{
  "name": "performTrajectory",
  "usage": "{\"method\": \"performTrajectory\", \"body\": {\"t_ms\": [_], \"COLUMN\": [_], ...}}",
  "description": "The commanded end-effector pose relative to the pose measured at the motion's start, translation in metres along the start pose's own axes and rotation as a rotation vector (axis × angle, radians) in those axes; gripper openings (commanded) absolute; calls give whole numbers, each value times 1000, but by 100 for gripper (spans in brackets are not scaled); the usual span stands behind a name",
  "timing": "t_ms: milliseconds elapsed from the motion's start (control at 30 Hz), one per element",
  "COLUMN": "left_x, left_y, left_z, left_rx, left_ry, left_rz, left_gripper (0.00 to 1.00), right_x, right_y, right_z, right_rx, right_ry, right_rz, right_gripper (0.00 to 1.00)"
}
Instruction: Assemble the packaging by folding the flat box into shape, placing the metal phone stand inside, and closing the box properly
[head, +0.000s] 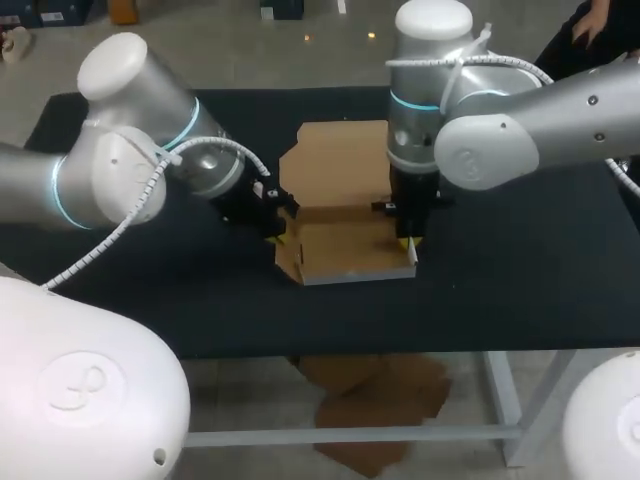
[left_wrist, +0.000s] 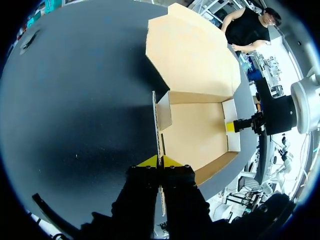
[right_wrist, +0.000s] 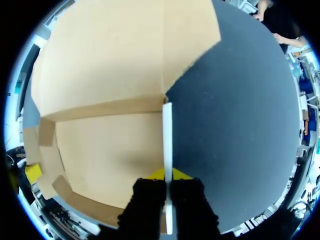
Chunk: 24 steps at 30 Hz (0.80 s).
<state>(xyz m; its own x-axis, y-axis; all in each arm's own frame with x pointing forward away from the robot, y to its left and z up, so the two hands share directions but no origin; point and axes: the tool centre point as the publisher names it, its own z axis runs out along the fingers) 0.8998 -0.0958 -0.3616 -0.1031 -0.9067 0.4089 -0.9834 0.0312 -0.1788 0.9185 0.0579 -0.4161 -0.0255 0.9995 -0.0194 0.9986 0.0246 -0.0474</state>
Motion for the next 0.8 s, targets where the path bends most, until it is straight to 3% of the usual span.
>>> {"method": "performTrajectory", "body": {"t_ms": [33, 133, 233, 367, 633, 667, 700, 800], "left_x": [13, 17, 20, 20, 6, 2, -2, -13], "left_y": [0, -1, -2, -2, 4, 5, 6, 9], "left_z": [3, 2, 2, 3, -25, -29, -33, -44], "left_rx": [3, 4, 3, -1, 41, 53, 63, 79], "left_ry": [-145, -168, -185, -189, -89, -82, -78, -58], "left_rz": [-3, -7, -11, -16, -44, -61, -74, -91], "left_gripper": [0, 2, 20, 26, 50, 65, 70, 65], "right_x": [2, 2, 2, 2, 2, 2, 2, 2], "right_y": [0, 0, 0, 0, 0, 0, 0, 0], "right_z": [0, 0, 0, 0, 0, 0, 0, 0], "right_rx": [4, 4, 4, 4, 4, 4, 4, 4], "right_ry": [0, 0, 0, 0, 0, 0, 0, 0], "right_rz": [-1, -1, -1, -1, -1, -1, -1, -1], "right_gripper": [0, 0, 0, 0, 0, 0, 0, 0]}}
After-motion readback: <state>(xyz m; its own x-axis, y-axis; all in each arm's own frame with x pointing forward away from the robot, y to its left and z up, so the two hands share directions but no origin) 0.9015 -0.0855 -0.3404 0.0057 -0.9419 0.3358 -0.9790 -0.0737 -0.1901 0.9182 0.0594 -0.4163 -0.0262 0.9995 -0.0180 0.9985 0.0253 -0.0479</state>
